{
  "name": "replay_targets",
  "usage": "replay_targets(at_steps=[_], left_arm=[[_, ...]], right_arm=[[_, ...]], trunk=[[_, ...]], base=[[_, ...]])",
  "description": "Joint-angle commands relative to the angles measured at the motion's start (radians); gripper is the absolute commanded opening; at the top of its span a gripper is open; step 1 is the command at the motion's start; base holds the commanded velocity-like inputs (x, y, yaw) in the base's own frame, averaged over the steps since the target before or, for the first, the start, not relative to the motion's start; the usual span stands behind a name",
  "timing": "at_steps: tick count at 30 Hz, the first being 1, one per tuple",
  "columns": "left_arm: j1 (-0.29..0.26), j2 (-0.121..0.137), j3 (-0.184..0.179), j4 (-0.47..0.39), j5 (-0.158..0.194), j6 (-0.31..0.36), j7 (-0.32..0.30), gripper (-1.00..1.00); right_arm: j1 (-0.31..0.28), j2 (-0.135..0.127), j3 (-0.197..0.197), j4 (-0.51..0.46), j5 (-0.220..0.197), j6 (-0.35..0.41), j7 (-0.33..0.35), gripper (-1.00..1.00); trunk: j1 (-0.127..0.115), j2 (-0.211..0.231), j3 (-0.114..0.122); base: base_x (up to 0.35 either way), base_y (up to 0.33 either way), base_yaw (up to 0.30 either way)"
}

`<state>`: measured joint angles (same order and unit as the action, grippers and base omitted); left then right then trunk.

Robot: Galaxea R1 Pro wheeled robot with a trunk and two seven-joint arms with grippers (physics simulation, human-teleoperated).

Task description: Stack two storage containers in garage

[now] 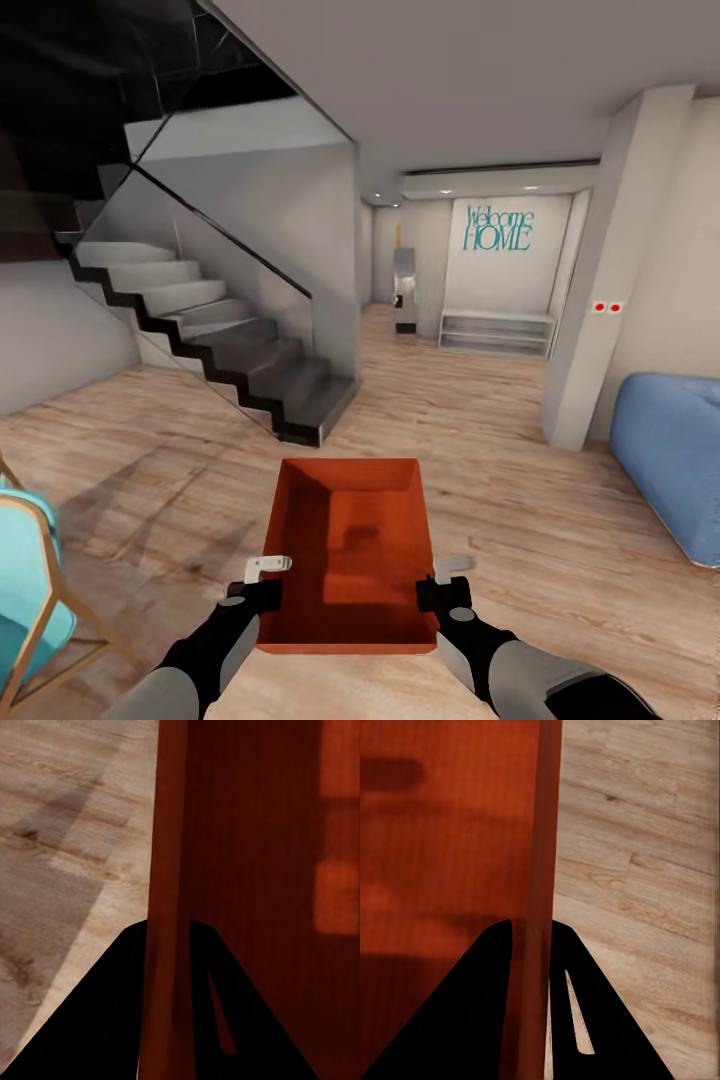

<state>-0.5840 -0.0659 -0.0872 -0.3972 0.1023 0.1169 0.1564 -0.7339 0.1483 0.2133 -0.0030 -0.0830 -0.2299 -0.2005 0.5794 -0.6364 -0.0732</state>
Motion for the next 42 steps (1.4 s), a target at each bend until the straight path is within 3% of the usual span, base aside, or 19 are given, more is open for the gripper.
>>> replay_targets(at_steps=[1,31,42], left_arm=[[-0.001,0.002,-0.005,-0.006,0.011,-0.049,0.012,-1.00],[0.000,0.002,0.002,-0.006,0.017,-0.049,0.012,-1.00],[0.000,0.002,0.003,-0.005,0.017,-0.049,0.012,-1.00]], right_arm=[[-0.002,-0.001,-0.075,0.005,-0.035,-0.008,-0.011,-1.00],[-0.001,-0.001,-0.075,0.005,-0.035,-0.008,-0.013,-1.00],[-0.001,-0.001,-0.075,0.005,-0.035,-0.008,-0.014,-1.00]], trunk=[[0.001,-0.002,-0.002],[0.001,-0.002,-0.002],[0.001,-0.002,-0.002]], base=[[0.320,0.000,-0.241],[0.320,0.000,-0.240],[0.320,0.000,-0.024]])
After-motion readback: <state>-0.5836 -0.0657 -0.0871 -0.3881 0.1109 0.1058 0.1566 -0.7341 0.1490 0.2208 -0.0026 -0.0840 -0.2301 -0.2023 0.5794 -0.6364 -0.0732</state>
